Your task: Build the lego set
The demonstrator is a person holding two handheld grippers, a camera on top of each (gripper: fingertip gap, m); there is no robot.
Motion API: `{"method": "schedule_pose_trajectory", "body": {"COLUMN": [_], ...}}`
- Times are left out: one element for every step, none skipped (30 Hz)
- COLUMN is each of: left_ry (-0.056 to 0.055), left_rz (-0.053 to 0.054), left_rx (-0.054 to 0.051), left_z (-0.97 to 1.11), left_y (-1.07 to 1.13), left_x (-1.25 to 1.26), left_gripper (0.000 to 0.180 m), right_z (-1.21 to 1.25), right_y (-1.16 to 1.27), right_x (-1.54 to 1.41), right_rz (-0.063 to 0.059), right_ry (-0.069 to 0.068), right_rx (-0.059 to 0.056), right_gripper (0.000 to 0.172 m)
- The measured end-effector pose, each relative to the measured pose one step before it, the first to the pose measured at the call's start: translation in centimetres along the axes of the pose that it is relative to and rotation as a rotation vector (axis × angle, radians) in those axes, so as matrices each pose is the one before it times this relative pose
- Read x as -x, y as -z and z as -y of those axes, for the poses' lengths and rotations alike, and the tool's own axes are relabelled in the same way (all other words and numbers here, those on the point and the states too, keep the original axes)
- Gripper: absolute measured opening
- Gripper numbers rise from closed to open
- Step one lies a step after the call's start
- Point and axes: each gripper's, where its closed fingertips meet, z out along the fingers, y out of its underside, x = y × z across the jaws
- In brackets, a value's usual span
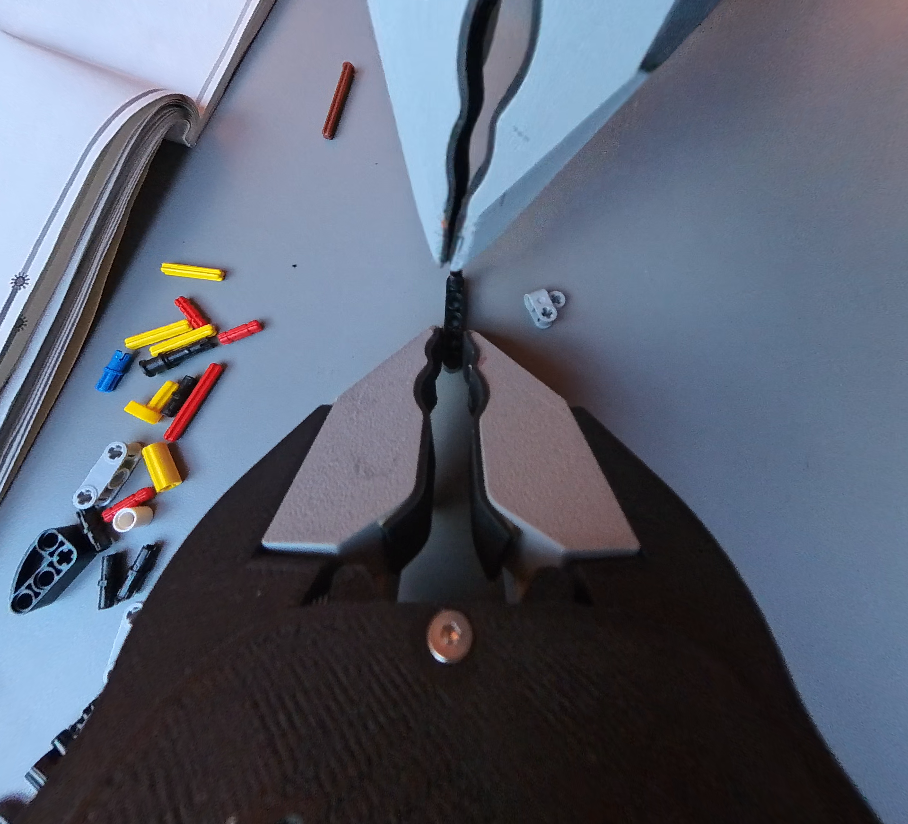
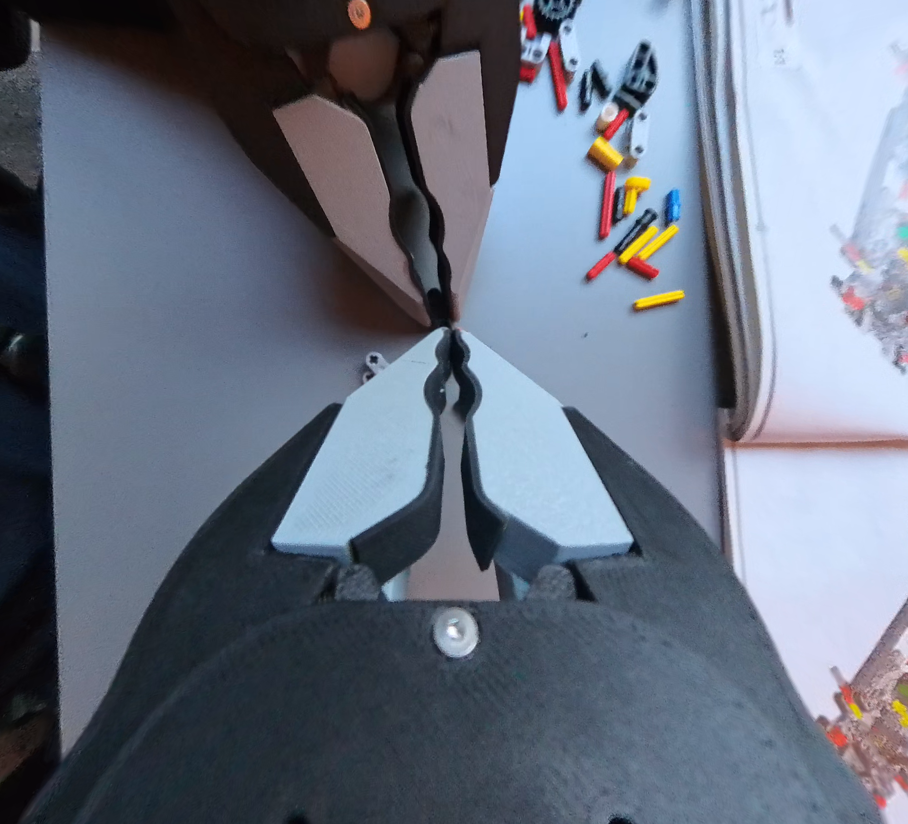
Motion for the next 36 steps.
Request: {"method": "schedule_pose_trajectory", "body": {"left_ry": [-0.0002,0.0003,-0.0011,-0.0006,-0.002,-0.0012,-0.0005,0.0001,0.001,0.0027,0.0083,0.0124,0.012,0.0114,0.0142,0.014,0.0093,0.004,0.0024,0.0048,0.0105,0.0185,0.0262,0.0272,0.0289,0.0276,0.0202,0.0144,0.0119,0.0092,0.0056,0.002,-0.001,-0.0044,-0.0091,-0.0122], "left_rz": [0.0001,-0.0003,0.0004,0.0002,0.0008,0.0014,0.0006,-0.0001,-0.0004,0.0035,0.0103,0.0147,0.0123,0.0078,0.0103,0.0145,0.0159,0.0171,0.0176,0.0164,0.0188,0.0188,0.0139,-0.0022,-0.0084,-0.0016,0.0019,-0.0002,-0.0041,-0.0071,-0.0096,-0.0104,-0.0122,-0.0138,-0.0178,-0.0221], "left_rx": [0.0,0.0001,0.0006,-0.001,0.0007,-0.0006,0.0006,-0.0001,-0.0002,0.0,-0.0005,-0.0008,-0.0008,-0.0009,-0.001,-0.0008,-0.0005,-0.0001,-0.0003,-0.0003,-0.0001,-0.0004,0.0,-0.0013,-0.0044,-0.0042,-0.0028,-0.0018,-0.0014,-0.0013,-0.0012,-0.0003,0.0006,0.0017,0.0038,0.0061], "left_z": [0.0,-0.002,-0.013,0.009,0.009,0.0,-0.012,0.009,0.005,-0.003,0.002,-0.007,-0.01,-0.013,-0.016,-0.013,-0.03,-0.034,-0.034,-0.03,-0.028,-0.035,-0.068,-0.093,-0.075,-0.121,-0.147,-0.156,-0.132,-0.089,-0.033,0.014,0.063,0.113,0.114,0.067], "left_y": [0.0,0.001,-0.007,0.012,-0.017,0.003,0.007,0.006,-0.004,0.006,0.022,0.023,0.025,0.042,0.035,0.045,0.04,0.05,0.051,0.049,0.046,0.056,0.103,0.129,0.153,0.168,0.184,0.153,0.106,0.029,-0.048,-0.117,-0.185,-0.239,-0.264,-0.228], "left_x": [0.003,-0.007,0.0,-0.009,-0.008,0.0,0.003,-0.002,-0.004,0.065,0.192,0.274,0.224,0.153,0.214,0.265,0.222,0.187,0.161,0.173,0.256,0.321,0.24,-0.043,-0.21,-0.17,-0.188,-0.289,-0.424,-0.508,-0.573,-0.586,-0.602,-0.54,-0.517,-0.474], "left_gripper": [0.006,0.006,0.006,0.006,0.006,0.006,0.006,0.006,0.006,0.006,0.006,0.006,0.006,0.006,0.006,0.006,0.006,0.006,0.006,0.006,0.006,0.008,0.013,0.017,0.022,0.023,0.024,0.023,0.023,0.024,0.024,0.024,0.024,0.023,0.022,0.02], "right_z": [-0.789,-1.224,0.127,0.007,0.25,0.745,0.905,0.764,0.495,0.213,-0.033,-0.23,-0.354,-0.354,-0.213,-0.072,0.011,0.04,0.004,-0.049,-0.084,-0.091,-0.111,-0.157,-0.205,-0.263,-0.334,-0.376,-0.372,-0.369,-0.337,-0.339,-0.318,-0.303,-0.243,-0.19], "right_y": [-0.46,-0.766,-0.203,0.11,0.447,0.716,0.814,0.735,0.555,0.383,0.217,0.095,0.028,0.008,0.019,0.063,0.111,0.143,0.172,0.185,0.223,0.246,0.283,0.295,0.314,0.295,0.272,0.248,0.222,0.215,0.206,0.195,0.196,0.183,0.197,0.192], "right_x": [-0.015,-0.165,0.056,-0.081,-0.306,-0.35,-0.272,-0.141,-0.092,-0.072,-0.024,0.014,0.034,0.06,0.171,0.311,0.337,0.297,0.246,0.25,0.267,0.246,0.181,0.14,0.111,0.078,0.044,0.046,0.092,0.122,0.132,0.134,0.116,0.127,0.148,0.175], "right_rz": [0.0023,-0.0175,-0.0002,0.001,-0.0151,-0.0161,-0.003,0.0081,0.0046,-0.0043,-0.0106,-0.0136,-0.0152,-0.0129,-0.0047,0.005,0.008,0.006,0.0036,0.0044,0.0061,0.0042,0.0003,-0.0023,-0.0026,-0.0037,-0.0052,-0.0043,-0.0015,-0.0006,-0.0003,-0.0002,-0.0008,-0.0004,0.001,0.0017], "right_ry": [-0.0002,0.0167,0.0031,-0.013,-0.0076,-0.008,-0.0203,-0.0259,-0.0245,-0.0218,-0.0211,-0.0216,-0.0229,-0.0264,-0.0312,-0.035,-0.0354,-0.0318,-0.0268,-0.0224,-0.0181,-0.0114,-0.0025,0.0053,0.0108,0.0151,0.0181,0.0188,0.0187,0.0186,0.0181,0.0168,0.0154,0.013,0.0098,0.007], "right_rx": [0.0441,0.055,-0.0284,0.0062,-0.0068,-0.046,-0.0576,-0.0501,-0.0377,-0.0289,-0.0219,-0.017,-0.0148,-0.0182,-0.0286,-0.0391,-0.0446,-0.0452,-0.0417,-0.0347,-0.0271,-0.0209,-0.0146,-0.0081,-0.002,0.0034,0.0083,0.0107,0.0105,0.0083,0.006,0.005,0.0033,0.0006,-0.0034,-0.0079], "right_gripper": [0.0,0.0,0.0,0.0,0.0,0.0,0.0,0.0,0.0,0.0,0.0,0.0,0.0,0.0,0.0,0.0,0.0,0.0,0.0,0.0,0.0,0.0,0.0,0.0,0.0,0.0,0.0,0.0,0.0,0.0,0.0,0.0,0.0,0.0,0.0,0.0]}}
